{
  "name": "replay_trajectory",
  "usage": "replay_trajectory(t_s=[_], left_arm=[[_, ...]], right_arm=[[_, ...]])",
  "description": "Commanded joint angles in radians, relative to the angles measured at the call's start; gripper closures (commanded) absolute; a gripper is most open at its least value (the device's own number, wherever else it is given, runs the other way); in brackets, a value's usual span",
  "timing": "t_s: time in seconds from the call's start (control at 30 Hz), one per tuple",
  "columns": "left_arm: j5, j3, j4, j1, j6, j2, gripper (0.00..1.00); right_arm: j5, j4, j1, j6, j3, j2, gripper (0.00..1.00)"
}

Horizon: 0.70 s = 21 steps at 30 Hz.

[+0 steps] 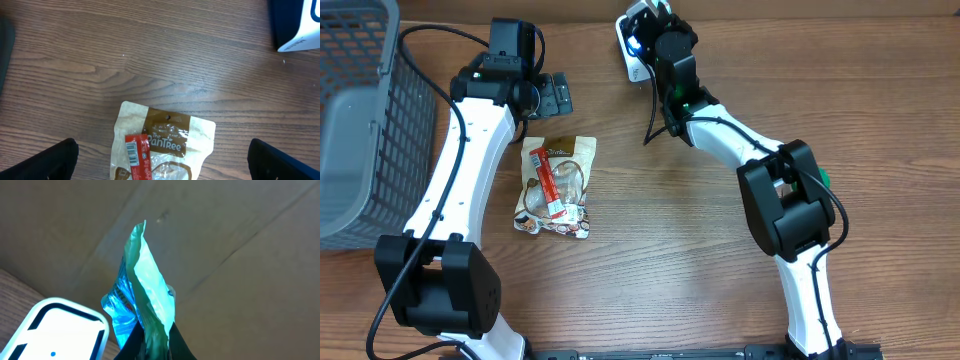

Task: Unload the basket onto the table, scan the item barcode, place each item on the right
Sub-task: 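Hold the teal pack in front of the white scanner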

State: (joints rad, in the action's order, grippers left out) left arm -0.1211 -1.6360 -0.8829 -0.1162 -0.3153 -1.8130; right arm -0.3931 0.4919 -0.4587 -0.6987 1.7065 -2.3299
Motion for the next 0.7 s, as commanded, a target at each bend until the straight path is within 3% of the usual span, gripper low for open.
replay_trajectory(t_s=[0.0,0.43,0.67], left_arm=[[-0.013,-0.006,0.001,0.000,-0.003,0.001,0.00],[-0.013,-0.006,0.001,0.000,-0.003,0.001,0.00],[-0.013,-0.006,0.001,0.000,-0.003,0.001,0.00]], right_arm=[[-0.010,0.012,-0.005,0.017,0.016,-0.035,0.96],[0.012,-0.069,-0.030,0.056,0.016,-0.052,0.96],[0.013,-0.121,-0.033,0.156,0.016,-0.052,0.96]])
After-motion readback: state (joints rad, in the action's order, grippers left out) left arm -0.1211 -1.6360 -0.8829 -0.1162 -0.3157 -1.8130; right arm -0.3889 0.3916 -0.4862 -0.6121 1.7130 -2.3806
